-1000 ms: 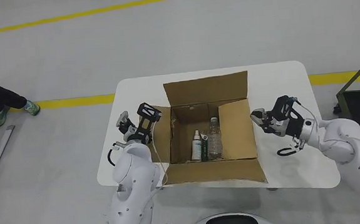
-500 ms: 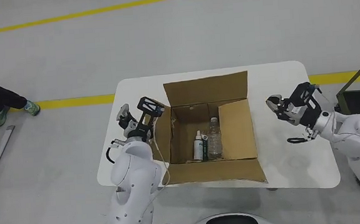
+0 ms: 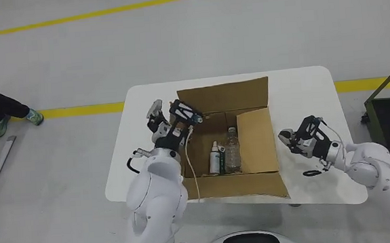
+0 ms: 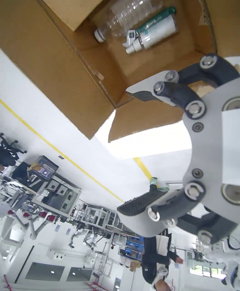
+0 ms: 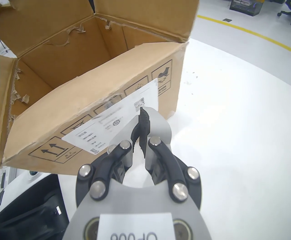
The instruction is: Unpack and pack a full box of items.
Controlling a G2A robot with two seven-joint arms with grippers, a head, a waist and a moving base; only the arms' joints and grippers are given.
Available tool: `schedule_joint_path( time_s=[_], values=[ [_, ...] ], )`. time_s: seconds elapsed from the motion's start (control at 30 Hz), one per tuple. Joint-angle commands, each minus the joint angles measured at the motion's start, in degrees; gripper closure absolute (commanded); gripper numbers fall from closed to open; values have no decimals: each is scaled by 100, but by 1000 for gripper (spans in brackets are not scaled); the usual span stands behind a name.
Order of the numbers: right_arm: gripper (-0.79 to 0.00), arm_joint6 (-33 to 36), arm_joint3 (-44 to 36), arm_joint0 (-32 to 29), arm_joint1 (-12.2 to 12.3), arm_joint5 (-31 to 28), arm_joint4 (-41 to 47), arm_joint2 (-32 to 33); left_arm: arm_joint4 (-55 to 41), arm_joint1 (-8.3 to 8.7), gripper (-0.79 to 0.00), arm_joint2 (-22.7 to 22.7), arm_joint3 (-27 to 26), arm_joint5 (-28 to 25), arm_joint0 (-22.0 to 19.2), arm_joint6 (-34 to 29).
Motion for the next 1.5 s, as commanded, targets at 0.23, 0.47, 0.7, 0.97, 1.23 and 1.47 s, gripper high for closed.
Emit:
schedule_joint_path(
  time_s=[0.23, 0.47, 0.7, 0.97, 1.23, 1.47],
  values=[
    [0, -267, 7, -124, -7, -332, -54, -58, -1422, -126, -785, 467, 453, 45, -95, 354],
    [0, -366, 32, -232, 22, -365, -127, 95, -4049, -271, -785, 427, 1218, 506, -78, 508],
    [0, -424, 18, -286, 72, -286, -170, 389, -4769, -310, -785, 441, 1505, 657, -179, 389],
    [0, -423, -220, -377, 112, -301, -150, 614, -4995, -302, -785, 446, 1639, 609, -125, 347],
    [0, -392, -373, -462, 114, -313, -148, 628, -7296, -447, -785, 281, 2551, 1783, -275, 300],
    [0, -405, -414, -496, 109, -313, -195, 607, -8385, -516, -785, 264, 3428, 2081, -550, 370]
  ],
)
